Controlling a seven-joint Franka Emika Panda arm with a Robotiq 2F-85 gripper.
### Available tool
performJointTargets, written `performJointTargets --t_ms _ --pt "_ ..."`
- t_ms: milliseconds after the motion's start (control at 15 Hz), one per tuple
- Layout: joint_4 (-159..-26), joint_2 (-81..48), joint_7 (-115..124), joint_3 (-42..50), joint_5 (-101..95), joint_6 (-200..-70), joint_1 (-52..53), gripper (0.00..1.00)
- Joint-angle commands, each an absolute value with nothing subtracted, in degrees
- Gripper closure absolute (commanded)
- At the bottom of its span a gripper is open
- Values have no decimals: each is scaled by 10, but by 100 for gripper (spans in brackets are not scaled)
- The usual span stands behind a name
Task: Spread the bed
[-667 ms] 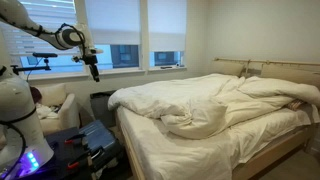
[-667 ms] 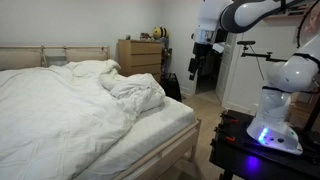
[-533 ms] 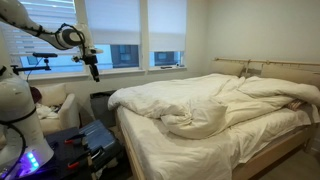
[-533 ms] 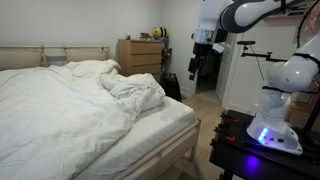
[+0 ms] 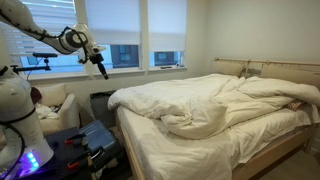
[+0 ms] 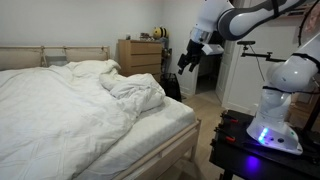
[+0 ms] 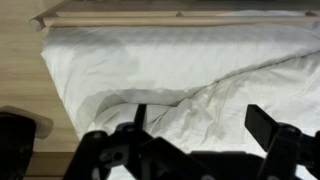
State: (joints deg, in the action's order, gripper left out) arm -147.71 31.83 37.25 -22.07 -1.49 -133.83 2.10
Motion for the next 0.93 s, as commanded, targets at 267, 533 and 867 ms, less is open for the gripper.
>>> performJointTargets --t_ms 267,533,867 --pt "-1474 264 528 -223 -185 -1460 -109 0" --pt "-1459 217 554 -196 -266 -1510 -167 0" --pt "-1416 134 558 -161 -345 -1595 -242 0"
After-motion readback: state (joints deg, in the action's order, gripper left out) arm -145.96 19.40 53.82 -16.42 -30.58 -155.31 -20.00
